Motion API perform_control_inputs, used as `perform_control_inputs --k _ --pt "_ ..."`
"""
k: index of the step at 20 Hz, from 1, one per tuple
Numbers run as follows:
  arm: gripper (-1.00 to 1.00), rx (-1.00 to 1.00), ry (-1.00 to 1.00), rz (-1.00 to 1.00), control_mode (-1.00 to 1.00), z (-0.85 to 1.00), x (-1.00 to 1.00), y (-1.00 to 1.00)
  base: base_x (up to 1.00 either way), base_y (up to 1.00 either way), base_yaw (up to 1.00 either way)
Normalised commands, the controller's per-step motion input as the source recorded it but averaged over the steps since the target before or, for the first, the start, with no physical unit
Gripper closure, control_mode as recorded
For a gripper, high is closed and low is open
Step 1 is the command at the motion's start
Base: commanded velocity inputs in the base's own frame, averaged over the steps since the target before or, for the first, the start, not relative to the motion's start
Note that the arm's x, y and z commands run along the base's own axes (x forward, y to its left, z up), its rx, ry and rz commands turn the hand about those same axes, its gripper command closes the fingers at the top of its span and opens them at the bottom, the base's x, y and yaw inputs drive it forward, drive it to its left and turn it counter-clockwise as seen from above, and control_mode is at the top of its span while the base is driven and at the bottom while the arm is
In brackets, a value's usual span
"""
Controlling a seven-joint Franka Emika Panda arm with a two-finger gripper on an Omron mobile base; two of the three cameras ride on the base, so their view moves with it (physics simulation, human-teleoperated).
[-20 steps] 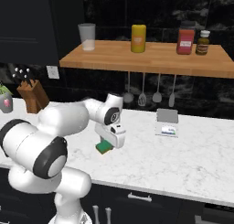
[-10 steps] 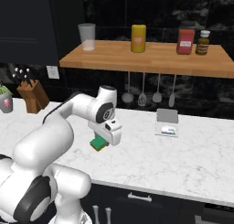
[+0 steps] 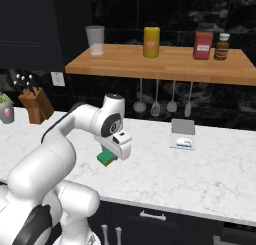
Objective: Pick up the sponge from the counter and clean the cutting board by briefly scrubbing or pressing down on the cutting board. Once finished, release the sponge.
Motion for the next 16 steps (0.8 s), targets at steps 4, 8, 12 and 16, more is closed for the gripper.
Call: perform_control_inputs --k 4,8,12,16 --pt "1.0 0.0 0.0 0.0 1.0 0.0 0.0 0.02 0.0 -0.06 0.0" --pt "1.0 0.0 0.0 0.0 1.0 0.0 0.0 0.0 0.0 -0.67 0.0" --pt "1.0 0.0 0.0 0.0 1.0 0.0 0.0 0.0 0.0 -0.79 0.0" --pt "1.0 0.0 0.0 0.0 1.0 0.0 0.0 0.0 0.0 -0.95 0.0"
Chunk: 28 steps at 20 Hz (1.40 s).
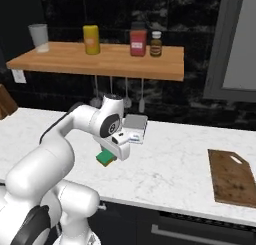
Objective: Pick up the sponge from the counter and clean the cutting board by briefly scrubbing or pressing down on the cutting board. Once finished, release the sponge.
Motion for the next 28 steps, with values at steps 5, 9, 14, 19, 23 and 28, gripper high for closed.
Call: perform_control_inputs --k 5,9,14,19,23,28 --pt "1.0 0.0 0.0 0.0 1.0 0.0 0.0 0.0 0.01 -0.92 0.0" --pt "1.0 0.0 0.0 0.0 1.0 0.0 0.0 0.0 0.22 -0.79 0.02" --pt "1.0 0.0 0.0 0.0 1.0 0.0 0.0 0.0 0.24 -0.55 0.04" --pt "1.0 0.02 0.04 0.01 -1.0 0.0 0.19 -0.47 0.04 -0.09 0.0" --pt "1.0 0.06 0.04 0.05 -1.0 0.0 0.27 -0.78 0.0 0.0 0.0" --pt "1.0 0.01 0.03 0.07 -1.0 -0.05 0.69 -0.38 0.0 0.0 0.0"
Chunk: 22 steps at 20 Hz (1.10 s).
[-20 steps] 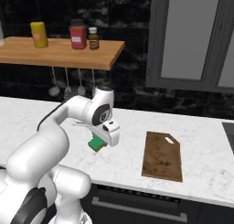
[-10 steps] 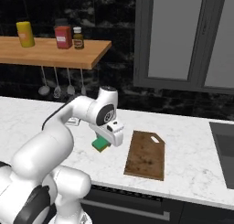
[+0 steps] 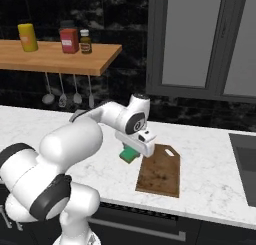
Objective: Pick up the sponge from the counter and clean the cutting board by briefly scrubbing or pressing down on the cutting board. Once finished, release the sponge.
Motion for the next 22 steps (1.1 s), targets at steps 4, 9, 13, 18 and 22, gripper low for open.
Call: perform_control_inputs --k 4,9,13,18,22 --pt "1.0 0.0 -0.01 0.1 -1.0 -0.39 0.4 -0.41 0.0 0.0 0.0" --pt "1.0 0.0 -0.01 0.04 -1.0 -0.43 -0.03 -0.12 0.0 0.0 0.0" --pt "1.0 0.0 -0.04 0.08 -1.0 -0.34 -0.24 -0.02 0.0 0.0 0.0" --pt "1.0 0.0 -0.01 0.09 -1.0 -0.18 -0.03 -0.12 0.0 0.0 0.0" --pt "1.0 0.0 -0.05 0.07 -1.0 -0.01 0.0 -0.24 0.0 0.0 0.0"
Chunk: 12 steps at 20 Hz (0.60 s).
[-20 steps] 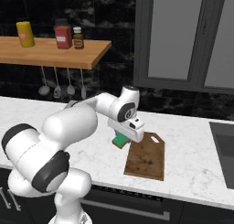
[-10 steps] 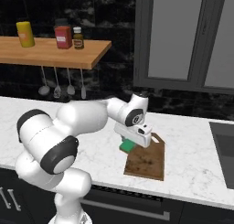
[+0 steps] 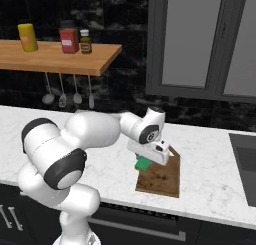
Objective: Pick up the sponge from the counter and clean the cutting board by briefly scrubbing or pressing down on the cutting board. Once finished, release the sponge.
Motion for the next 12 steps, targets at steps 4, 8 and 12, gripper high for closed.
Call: perform_control_inputs --k 4,8,12 --pt "1.0 0.0 -0.06 0.06 -1.0 0.0 -0.17 -0.2 0.0 0.0 0.0" --pt "1.0 0.0 -0.02 0.05 -1.0 0.0 -0.27 -0.06 0.0 0.0 0.0" --pt "1.0 0.0 0.0 0.03 -1.0 -0.02 -0.08 0.01 0.0 0.0 0.0"
